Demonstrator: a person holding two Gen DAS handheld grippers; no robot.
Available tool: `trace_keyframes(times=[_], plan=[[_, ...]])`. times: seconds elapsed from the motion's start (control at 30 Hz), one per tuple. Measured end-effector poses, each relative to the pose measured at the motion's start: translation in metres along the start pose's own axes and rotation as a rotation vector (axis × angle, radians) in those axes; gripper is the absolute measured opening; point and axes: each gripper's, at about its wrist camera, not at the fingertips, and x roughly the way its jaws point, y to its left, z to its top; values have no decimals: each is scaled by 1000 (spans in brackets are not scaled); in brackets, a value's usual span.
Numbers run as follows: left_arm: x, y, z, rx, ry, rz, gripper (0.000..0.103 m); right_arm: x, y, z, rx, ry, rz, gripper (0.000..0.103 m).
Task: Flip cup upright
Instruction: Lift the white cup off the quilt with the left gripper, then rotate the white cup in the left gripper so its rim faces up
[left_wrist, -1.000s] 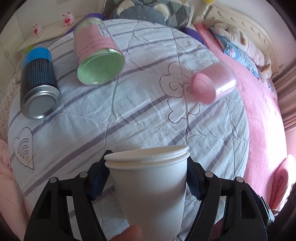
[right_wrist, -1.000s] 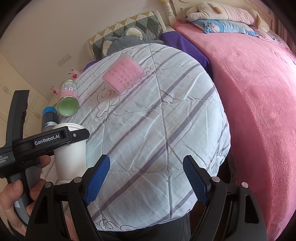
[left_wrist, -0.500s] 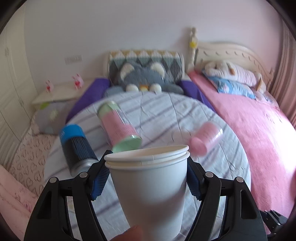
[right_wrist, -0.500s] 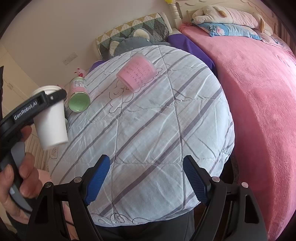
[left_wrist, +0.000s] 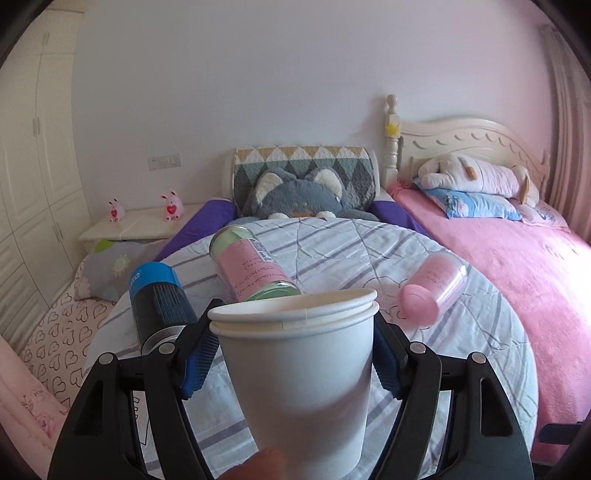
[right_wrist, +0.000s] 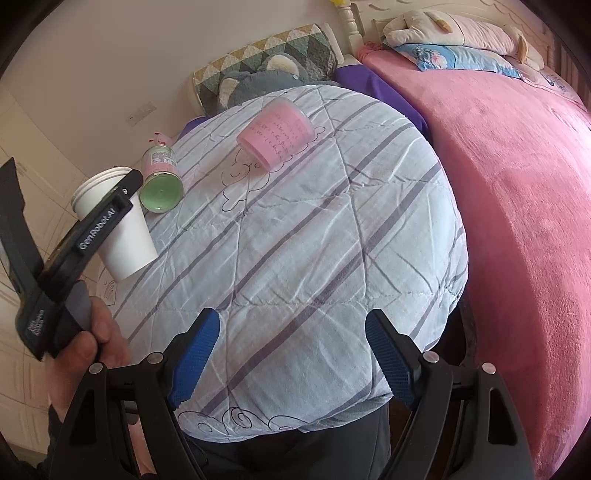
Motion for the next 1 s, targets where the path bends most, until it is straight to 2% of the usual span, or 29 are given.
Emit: trace_keyframes(times=[0.2,0.37,0.43,0.53,0.67,0.73,0.77,0.9,1.0], plan=[[-15,1,-12,27,-83,10,74,-1,1,-3,1,-2,0,82],[-9,6,-32,18,21,1,74,1,2,-8,-1,9,5,82],[-9,7,-39,22,34,1,74,1,2,-9,0,14,6,82],[-16,6,-37,38,-2,2,73,2,1,-10,3,15,3,82],[-23,1,-16,66,-104,12,73,0,4,-9,-2,9,7,82],[-17,0,-9,59,-125,6,74,0,6,-9,-6,9,10,82],[-11,-1,-9,57,-113,8,74,1,7,-10,-6,10,10,82],[16,-1,-25,45,42,2,74,3,6,-11,-2,16,9,82],[6,2,-26,25,12,18,74,2,2,-10,5,14,1,82]])
